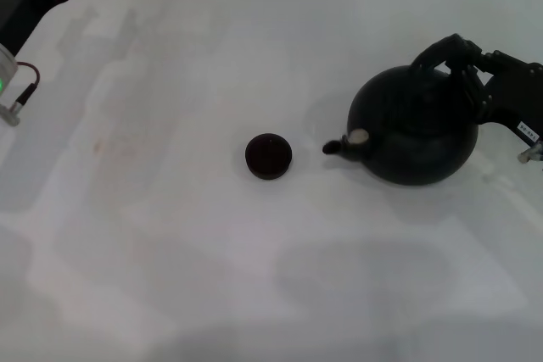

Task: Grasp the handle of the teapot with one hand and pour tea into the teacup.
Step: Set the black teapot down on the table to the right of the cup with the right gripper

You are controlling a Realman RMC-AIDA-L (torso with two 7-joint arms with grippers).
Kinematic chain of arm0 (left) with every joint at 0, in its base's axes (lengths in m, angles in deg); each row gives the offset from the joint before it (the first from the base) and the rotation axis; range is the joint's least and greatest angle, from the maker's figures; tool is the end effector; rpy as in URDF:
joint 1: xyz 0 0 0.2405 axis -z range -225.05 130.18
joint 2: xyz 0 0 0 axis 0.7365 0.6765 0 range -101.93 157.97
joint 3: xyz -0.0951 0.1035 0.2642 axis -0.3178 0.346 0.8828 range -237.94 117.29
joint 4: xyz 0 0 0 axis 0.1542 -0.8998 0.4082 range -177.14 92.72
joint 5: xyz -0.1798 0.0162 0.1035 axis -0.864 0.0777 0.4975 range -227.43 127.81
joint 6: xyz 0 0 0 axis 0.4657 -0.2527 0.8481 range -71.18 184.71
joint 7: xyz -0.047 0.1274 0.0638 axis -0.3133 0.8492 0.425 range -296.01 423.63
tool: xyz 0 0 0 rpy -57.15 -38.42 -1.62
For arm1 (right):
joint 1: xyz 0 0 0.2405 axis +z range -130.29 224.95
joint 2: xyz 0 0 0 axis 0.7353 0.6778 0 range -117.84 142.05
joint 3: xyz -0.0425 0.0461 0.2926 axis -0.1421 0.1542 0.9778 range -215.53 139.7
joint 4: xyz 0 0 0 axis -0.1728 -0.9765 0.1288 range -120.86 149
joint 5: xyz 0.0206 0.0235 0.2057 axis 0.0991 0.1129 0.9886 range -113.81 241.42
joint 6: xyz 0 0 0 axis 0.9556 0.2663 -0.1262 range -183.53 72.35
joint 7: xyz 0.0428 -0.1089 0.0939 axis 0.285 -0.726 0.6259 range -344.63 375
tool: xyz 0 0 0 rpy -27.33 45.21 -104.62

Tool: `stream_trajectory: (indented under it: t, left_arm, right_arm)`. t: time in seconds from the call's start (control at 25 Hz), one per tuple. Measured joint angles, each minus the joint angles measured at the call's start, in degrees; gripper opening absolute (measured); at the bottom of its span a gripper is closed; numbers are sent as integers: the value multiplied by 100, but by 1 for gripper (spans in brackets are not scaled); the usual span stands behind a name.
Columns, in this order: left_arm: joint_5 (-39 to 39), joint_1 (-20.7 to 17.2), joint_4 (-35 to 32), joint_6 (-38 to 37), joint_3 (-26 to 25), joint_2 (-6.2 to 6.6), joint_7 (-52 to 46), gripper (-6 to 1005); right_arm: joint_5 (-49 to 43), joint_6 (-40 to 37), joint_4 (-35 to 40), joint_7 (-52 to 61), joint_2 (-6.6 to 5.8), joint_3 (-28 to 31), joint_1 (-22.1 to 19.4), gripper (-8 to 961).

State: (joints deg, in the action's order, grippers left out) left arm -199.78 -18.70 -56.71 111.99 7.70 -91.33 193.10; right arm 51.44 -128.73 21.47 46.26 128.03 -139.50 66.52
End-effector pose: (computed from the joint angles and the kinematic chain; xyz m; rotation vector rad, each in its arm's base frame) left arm -0.3395 0.3994 -0.0247 -1.6910 -0.9382 -0.9736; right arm 0.3708 0.3004 -0.0496 -2.0242 0.6017 0.8072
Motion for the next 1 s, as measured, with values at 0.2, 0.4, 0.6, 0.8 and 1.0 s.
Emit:
stream_trajectory:
  t: [0.2, 0.4, 0.6, 0.8, 1.0]
  left_arm:
    - [0, -3, 0, -5, 0, -9, 0, 726]
    - [1, 5, 0, -6, 0, -10, 0, 726]
    - [3, 22, 0, -6, 0, -6, 0, 726]
    - [4, 28, 0, -8, 0, -3, 0, 726]
    - [3, 27, 0, -11, 1, -1, 2, 727]
  right_arm:
    - [-17, -7, 0, 76, 0, -24, -19, 216]
    - [-32, -3, 0, 620, -26, -64, -1, 254]
    - [-37, -83, -2, 801, -34, -114, -22, 461]
    - [-26, -208, -31, 1022, -39, -116, -49, 672]
    - [-3, -627, -63, 1126, -52, -89, -229, 822]
